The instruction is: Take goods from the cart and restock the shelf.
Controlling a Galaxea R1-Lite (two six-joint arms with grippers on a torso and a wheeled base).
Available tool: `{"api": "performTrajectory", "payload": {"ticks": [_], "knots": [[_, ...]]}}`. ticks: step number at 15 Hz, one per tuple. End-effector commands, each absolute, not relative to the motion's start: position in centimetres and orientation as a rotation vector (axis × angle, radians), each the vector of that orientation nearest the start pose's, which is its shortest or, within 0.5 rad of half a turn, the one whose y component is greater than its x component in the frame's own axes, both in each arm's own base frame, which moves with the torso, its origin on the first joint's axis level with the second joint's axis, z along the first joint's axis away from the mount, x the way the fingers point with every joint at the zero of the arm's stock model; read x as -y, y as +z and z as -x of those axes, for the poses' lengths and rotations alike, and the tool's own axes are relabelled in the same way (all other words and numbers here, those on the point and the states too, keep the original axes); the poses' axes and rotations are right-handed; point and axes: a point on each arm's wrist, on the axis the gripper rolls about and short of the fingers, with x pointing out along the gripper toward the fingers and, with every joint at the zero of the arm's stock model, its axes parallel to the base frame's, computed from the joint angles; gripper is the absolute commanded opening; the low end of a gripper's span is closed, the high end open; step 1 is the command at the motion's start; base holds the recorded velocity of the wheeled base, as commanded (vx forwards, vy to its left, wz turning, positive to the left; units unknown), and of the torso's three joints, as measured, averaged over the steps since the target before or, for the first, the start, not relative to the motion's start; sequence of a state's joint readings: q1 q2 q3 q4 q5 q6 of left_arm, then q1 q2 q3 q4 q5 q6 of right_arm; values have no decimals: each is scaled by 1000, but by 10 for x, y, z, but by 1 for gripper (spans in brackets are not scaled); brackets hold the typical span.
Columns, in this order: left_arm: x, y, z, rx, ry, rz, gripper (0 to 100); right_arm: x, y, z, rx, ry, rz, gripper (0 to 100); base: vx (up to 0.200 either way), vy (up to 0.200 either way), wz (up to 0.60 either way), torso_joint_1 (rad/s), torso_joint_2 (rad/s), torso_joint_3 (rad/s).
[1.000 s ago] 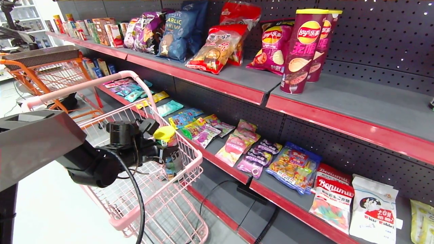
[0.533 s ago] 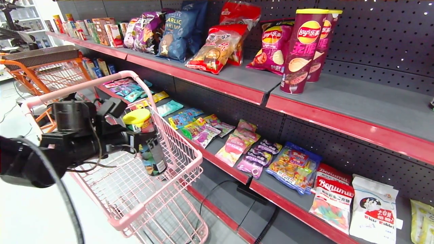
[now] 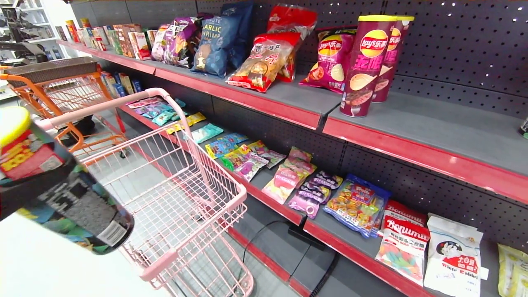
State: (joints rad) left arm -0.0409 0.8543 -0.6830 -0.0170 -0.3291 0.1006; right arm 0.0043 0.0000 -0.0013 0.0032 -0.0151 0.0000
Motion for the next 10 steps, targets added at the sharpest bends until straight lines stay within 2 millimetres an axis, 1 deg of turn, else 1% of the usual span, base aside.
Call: {"api": "performTrajectory", "payload": {"ticks": [1,2,4,7,9,10], "knots": [[7,236,-7,38,-333,-99,0,0,76,23,-2,-11,0,100,0,0,0,115,-354,-212],[6,228,2,57,-328,-101,0,0,76,23,-2,-11,0,100,0,0,0,134,-422,-261],[6,223,10,85,-325,-105,0,0,76,23,-2,-11,0,100,0,0,0,173,-493,-320],[6,220,16,107,-310,-105,0,0,76,23,-2,-11,-2,100,0,0,0,209,-543,-344],[4,221,16,112,-223,-104,0,0,76,23,-2,-11,0,100,0,0,0,229,-584,-356],[2,221,14,98,-126,-98,0,0,76,23,-2,-11,0,100,0,0,0,237,-598,-369]]}}
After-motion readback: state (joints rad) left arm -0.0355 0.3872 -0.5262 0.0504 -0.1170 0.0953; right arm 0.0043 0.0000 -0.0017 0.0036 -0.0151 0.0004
